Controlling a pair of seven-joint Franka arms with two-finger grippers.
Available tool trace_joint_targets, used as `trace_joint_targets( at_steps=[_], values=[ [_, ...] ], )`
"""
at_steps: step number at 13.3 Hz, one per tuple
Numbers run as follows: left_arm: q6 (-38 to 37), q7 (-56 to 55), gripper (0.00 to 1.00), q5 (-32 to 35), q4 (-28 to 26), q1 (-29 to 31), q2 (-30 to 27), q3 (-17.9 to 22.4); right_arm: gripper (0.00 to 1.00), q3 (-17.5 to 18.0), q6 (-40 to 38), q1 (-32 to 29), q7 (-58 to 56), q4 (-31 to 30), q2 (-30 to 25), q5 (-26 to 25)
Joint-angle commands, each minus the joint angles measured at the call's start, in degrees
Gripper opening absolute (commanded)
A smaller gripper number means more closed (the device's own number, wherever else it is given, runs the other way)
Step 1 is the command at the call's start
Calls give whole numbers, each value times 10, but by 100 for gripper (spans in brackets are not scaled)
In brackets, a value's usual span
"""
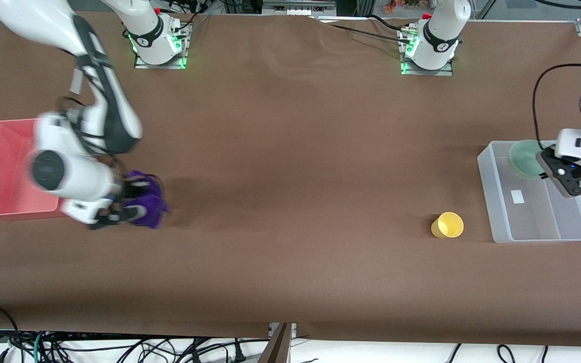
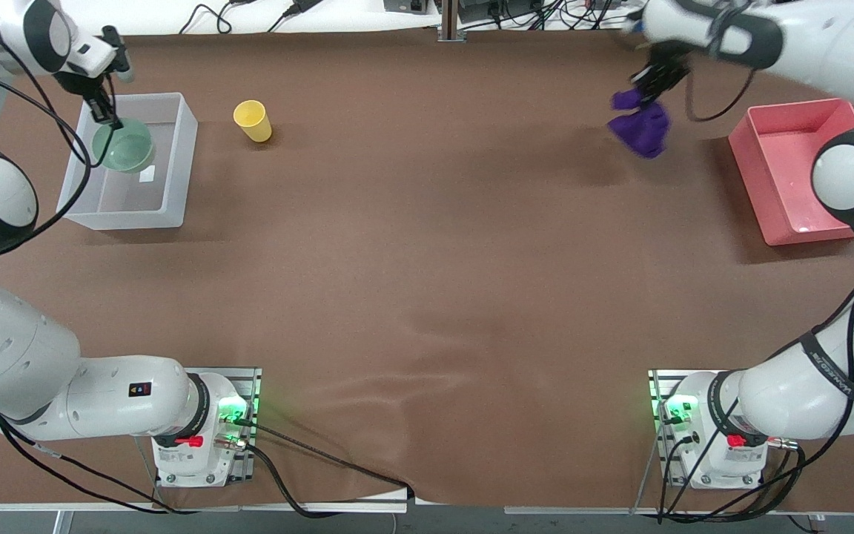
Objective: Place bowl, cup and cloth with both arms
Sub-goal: 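Place the bowl in the clear bin while the right gripper drops the cloth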
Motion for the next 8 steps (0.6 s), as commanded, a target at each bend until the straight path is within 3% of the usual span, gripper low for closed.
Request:
trace_joint_targets(
  at_steps=[1,4,6,7,8],
  values=[
    [75,23,0,5,24,18,65,3,0,-99,-126,-11,-146,59,-11,-9],
    [126,20,0,-1,20,22,113,4,0,-219,-154,-28,-280,53,-23,-11],
    [153,14,0,-9,19,30,137,4,0,-251,-136,-58,-320,23,-21,-5],
    [157,12,31,-27,19,32,145,4,0,-252,-122,-75,-322,-2,-23,-3],
    [157,7,80,-50,19,33,145,4,0,-252,-102,-83,-323,-27,-23,-2]
  ],
)
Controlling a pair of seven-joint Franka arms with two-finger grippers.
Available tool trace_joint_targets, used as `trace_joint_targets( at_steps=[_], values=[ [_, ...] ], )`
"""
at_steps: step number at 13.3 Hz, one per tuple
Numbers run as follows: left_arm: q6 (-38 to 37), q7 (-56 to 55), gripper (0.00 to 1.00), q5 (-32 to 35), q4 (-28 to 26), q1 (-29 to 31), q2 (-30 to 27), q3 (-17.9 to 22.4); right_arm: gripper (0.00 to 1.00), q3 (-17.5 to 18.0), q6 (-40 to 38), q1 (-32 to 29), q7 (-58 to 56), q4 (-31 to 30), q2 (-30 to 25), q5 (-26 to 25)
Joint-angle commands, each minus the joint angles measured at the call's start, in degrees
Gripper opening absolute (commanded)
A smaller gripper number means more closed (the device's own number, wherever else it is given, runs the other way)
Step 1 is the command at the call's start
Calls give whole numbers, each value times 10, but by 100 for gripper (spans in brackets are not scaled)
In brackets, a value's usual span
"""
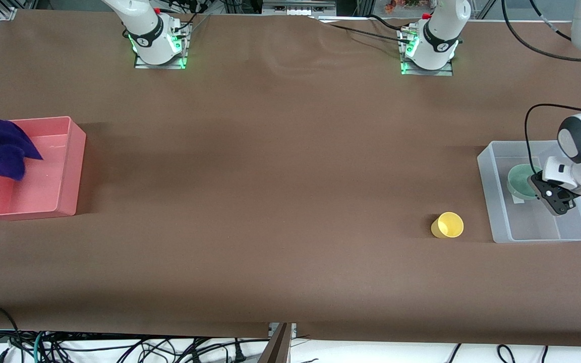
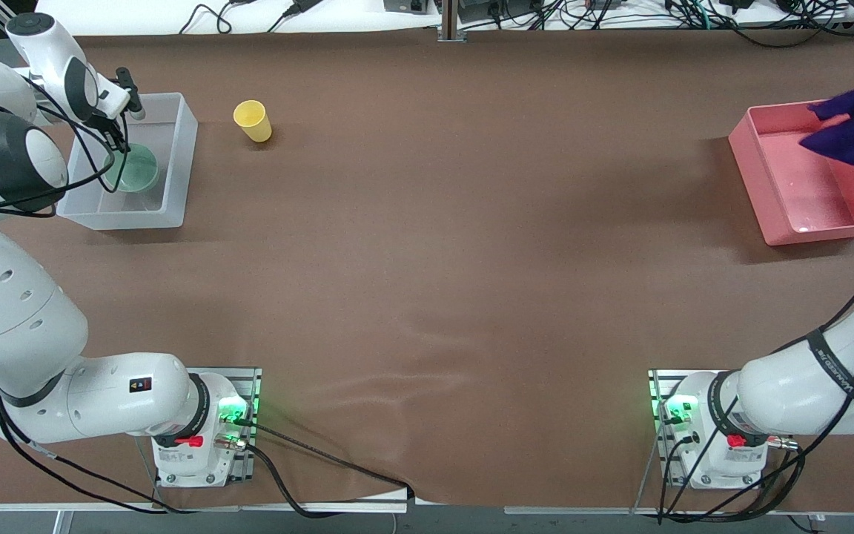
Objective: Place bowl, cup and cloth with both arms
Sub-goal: 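Place the bowl in the clear bin while the right gripper drops the cloth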
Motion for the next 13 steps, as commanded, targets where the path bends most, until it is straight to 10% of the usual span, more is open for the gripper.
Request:
trace_joint_targets(
  at_steps=[1,9,10,11,13],
  values=[
    [-4,1,100,-43,16,5,3,0,0,4,52,-19,-5,-73,-4,4],
    [-177,-249,100,-197,85,-7,-83,-60,0,4,195,-30,-16,-205,12,30],
    [-177,-333,100,-196,88,-13,-82,-79,30,4,203,-30,-16,-209,18,31],
    [-175,-426,100,-195,88,-21,-78,-91,99,4,210,-30,-16,-203,18,32],
    [-171,-598,100,-203,88,-33,-52,-104,100,6,205,-28,-16,-166,6,40]
  ],
)
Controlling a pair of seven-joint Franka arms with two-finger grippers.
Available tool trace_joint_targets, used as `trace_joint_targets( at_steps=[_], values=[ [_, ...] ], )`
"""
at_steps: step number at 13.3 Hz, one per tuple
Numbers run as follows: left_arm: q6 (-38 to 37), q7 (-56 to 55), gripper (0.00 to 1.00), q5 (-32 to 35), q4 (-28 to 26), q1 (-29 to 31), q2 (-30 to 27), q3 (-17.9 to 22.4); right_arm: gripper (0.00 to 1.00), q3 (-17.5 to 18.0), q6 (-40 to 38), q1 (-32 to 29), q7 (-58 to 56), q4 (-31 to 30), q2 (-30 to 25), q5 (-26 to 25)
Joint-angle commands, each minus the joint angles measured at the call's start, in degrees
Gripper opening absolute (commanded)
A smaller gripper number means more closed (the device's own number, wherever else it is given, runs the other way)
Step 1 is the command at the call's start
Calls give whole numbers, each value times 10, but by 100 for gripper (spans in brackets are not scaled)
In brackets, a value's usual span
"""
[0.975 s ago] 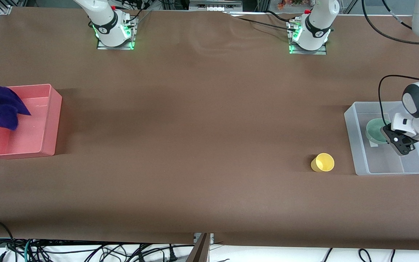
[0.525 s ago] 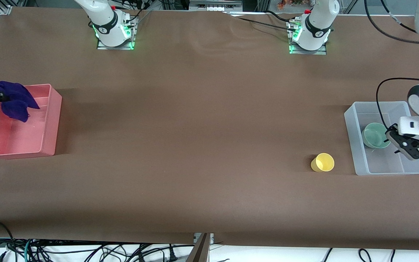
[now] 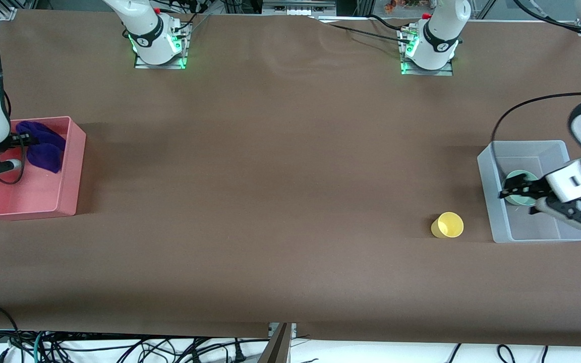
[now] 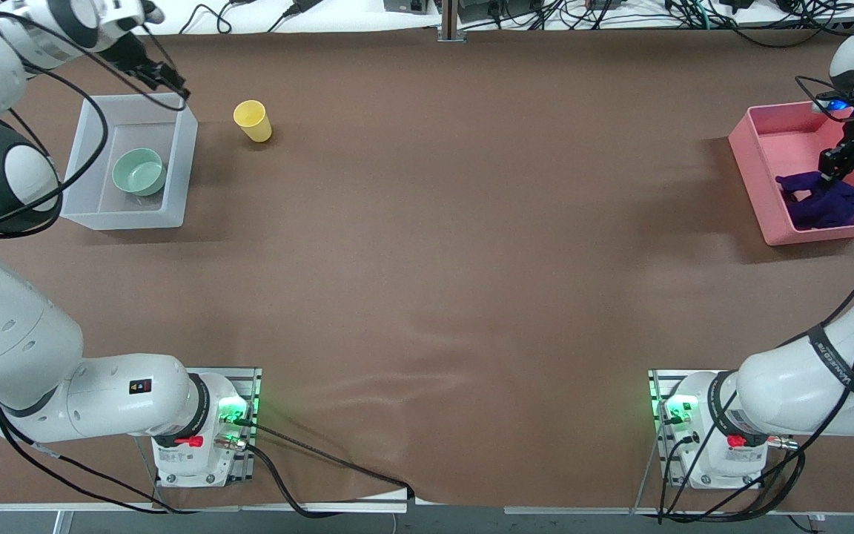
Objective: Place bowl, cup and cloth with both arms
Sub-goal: 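Place the bowl in the clear bin while the right gripper drops the cloth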
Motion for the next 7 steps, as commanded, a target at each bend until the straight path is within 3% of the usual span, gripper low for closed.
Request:
trace_joint_targets(
  at_steps=[1,5,6,7],
  values=[
    [5,-199,100,-15,14,-18,46,-11,100,13,-13,0,-8,58,-26,13],
    [81,-323,99,-15,12,-33,99,-13,100,130,-96,1,14,168,-78,1],
    [108,-325,87,-15,8,-33,110,-14,100,155,-112,1,55,180,-88,2],
    [125,-325,66,-15,5,-36,116,-14,100,176,-123,2,121,182,-98,5]
  ],
)
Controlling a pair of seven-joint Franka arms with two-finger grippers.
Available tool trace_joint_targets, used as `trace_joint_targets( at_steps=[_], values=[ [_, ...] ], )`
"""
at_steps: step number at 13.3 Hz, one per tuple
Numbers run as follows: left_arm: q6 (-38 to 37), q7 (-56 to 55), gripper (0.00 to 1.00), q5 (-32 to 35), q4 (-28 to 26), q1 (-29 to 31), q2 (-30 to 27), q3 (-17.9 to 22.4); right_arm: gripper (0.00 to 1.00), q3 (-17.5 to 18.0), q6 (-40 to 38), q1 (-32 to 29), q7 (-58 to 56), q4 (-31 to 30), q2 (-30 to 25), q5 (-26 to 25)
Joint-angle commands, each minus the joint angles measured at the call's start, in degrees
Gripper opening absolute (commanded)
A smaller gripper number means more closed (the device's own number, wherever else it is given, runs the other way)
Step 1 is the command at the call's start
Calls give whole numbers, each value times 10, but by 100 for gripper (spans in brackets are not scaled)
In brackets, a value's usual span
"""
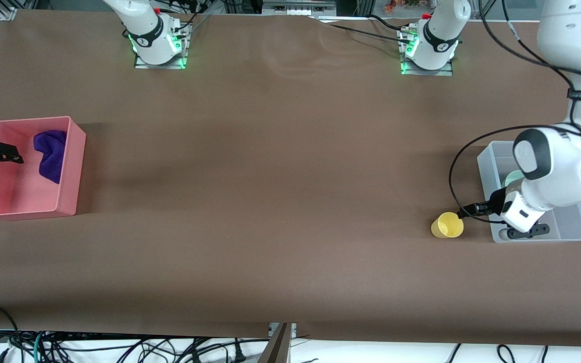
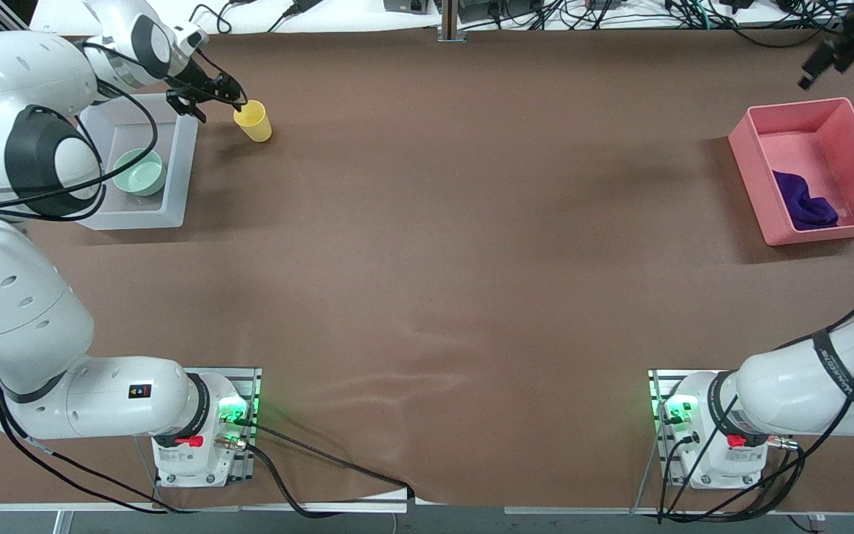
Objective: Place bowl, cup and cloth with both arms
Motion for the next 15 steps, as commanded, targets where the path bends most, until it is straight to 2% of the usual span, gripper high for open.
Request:
trace_joint_targets(
  at_steps=[1,2,3,5,8,10,12,13,15],
  values=[
    [30,-11,39,-14,4,-10,24,2,100,66,-27,-6,151,11,-27,-3],
    [31,-11,16,-14,4,-11,29,2,100,97,-34,-6,204,11,-36,-6],
    [31,-10,0,-14,4,-12,32,2,100,122,-51,-6,229,12,-41,-13],
    [31,-10,0,-14,3,-14,33,0,100,157,-53,-6,277,12,-62,-14],
    [15,-11,0,-7,6,-14,12,-1,100,169,-53,-7,350,12,-93,-10],
    [-64,-12,0,3,18,-11,-18,-1,100,164,-52,-9,352,12,-122,-13],
    [-165,-11,0,49,59,-3,-45,-1,100,163,-68,-11,348,5,-134,-24],
    [-222,-9,0,77,85,4,-56,0,100,163,-90,-11,338,5,-134,-48],
    [-293,4,0,136,102,19,-84,0,100,168,-155,-11,344,9,-136,-47]
  ],
)
